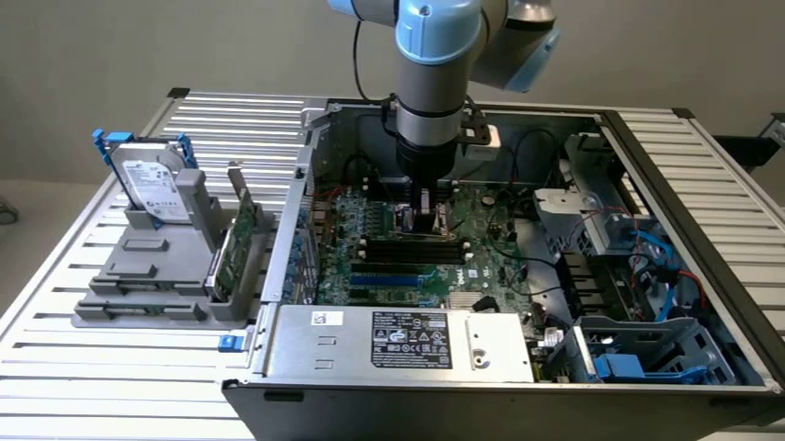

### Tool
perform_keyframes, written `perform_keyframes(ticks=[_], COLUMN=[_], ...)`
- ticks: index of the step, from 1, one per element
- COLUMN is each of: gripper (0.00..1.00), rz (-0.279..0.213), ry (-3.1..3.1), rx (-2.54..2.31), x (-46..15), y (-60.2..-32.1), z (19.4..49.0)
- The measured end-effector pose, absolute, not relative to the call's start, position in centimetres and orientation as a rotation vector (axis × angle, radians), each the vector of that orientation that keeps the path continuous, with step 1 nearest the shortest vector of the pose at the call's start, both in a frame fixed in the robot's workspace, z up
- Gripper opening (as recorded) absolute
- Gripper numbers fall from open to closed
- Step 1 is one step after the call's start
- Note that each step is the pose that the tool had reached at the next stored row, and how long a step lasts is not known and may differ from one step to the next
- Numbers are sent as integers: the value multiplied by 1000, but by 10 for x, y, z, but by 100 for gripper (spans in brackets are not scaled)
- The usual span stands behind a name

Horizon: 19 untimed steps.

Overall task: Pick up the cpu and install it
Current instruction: 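Place the cpu into insertion slot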

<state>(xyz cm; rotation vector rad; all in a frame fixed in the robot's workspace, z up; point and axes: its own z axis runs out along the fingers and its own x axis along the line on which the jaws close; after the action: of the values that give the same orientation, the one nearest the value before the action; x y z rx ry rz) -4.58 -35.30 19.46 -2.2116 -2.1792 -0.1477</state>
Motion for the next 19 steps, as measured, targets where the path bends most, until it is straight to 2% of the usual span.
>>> perform_keyframes(ticks=[19], gripper=[56], rz=[-149], ry=[-2179], rx=[-2211], x=[-46], y=[-351], z=[194])
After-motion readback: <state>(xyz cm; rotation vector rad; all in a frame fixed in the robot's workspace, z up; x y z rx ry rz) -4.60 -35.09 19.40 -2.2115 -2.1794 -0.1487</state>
